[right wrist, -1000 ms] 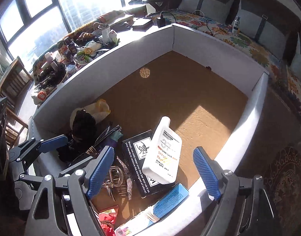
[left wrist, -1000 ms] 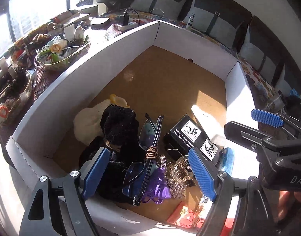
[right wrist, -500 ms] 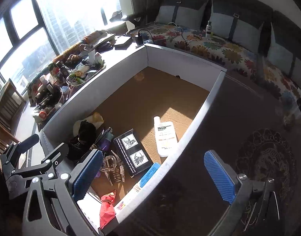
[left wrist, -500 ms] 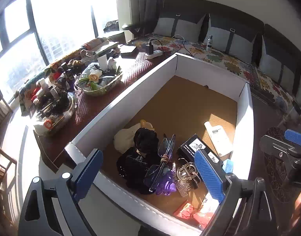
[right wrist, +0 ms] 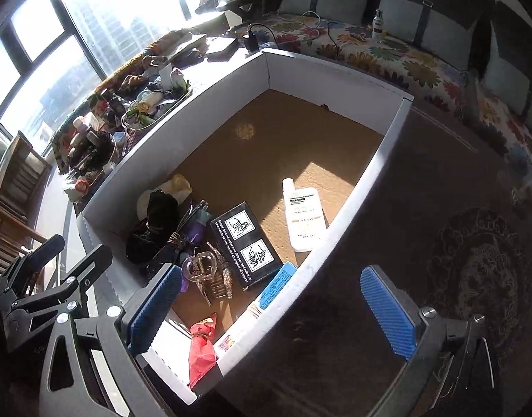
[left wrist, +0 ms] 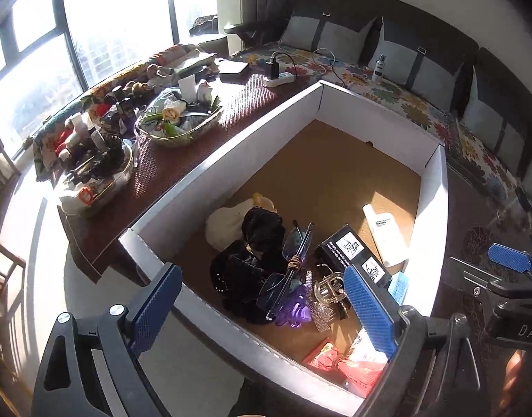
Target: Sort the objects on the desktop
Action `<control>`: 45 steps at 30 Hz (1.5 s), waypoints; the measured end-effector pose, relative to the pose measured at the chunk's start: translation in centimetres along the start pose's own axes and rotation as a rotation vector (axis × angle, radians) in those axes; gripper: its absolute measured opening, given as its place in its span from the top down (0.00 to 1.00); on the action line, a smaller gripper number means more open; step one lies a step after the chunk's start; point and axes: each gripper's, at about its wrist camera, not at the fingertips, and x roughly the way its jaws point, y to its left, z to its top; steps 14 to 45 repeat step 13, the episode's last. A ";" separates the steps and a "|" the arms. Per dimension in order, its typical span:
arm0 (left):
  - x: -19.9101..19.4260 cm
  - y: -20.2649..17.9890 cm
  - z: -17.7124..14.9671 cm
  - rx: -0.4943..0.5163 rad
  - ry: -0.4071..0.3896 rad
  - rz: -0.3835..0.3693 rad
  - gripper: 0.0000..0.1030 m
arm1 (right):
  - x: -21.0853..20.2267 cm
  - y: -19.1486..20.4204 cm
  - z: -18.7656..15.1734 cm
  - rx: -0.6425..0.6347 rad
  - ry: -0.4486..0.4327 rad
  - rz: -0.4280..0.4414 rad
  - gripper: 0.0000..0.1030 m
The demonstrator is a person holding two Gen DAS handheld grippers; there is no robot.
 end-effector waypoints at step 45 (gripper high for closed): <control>-0.6 0.5 -1.0 -0.025 -0.059 0.015 0.08 | -0.1 1.0 -0.1 -0.019 -0.020 -0.001 0.00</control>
